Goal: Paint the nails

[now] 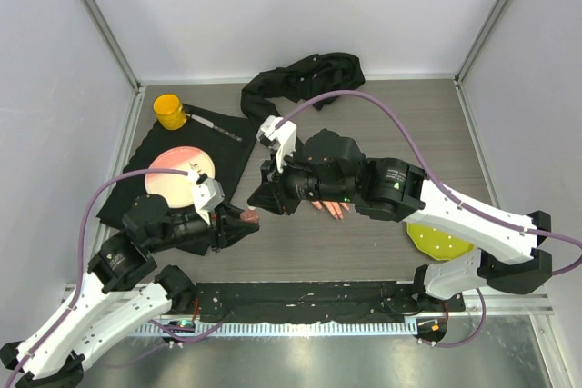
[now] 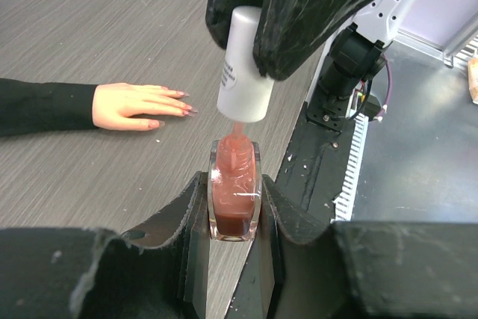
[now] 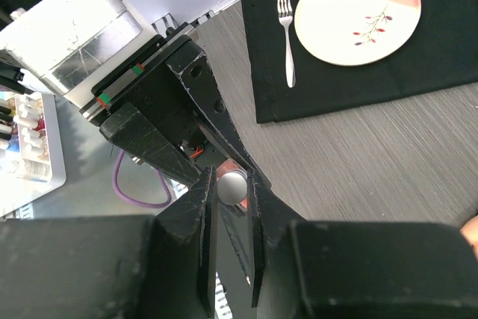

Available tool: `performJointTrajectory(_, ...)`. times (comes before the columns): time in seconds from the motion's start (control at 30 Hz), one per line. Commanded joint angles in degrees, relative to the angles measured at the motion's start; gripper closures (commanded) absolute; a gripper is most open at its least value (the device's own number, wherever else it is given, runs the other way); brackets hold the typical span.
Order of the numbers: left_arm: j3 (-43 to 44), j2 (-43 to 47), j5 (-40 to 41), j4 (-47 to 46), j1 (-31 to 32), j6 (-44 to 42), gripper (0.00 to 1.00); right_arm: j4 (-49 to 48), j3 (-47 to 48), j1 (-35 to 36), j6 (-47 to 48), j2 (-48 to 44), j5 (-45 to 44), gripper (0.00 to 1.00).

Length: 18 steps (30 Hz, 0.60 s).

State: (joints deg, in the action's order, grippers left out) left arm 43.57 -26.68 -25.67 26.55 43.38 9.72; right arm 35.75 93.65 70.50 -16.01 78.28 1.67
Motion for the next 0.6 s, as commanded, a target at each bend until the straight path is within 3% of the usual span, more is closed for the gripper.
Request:
performJointTrajectory(0.0,0.2,-0.04,-1.14,-1.41,-0.04,-0.84,1.0,-0.07,2.51,-0.01,0.1,0.73,0.53,0.99)
performJointTrajectory(0.57,0.2,0.05,-1.31,-1.5,0.04,-1.01,1.0,2.22,3.12,-0.27,0.54,3.8,2.37,0.99)
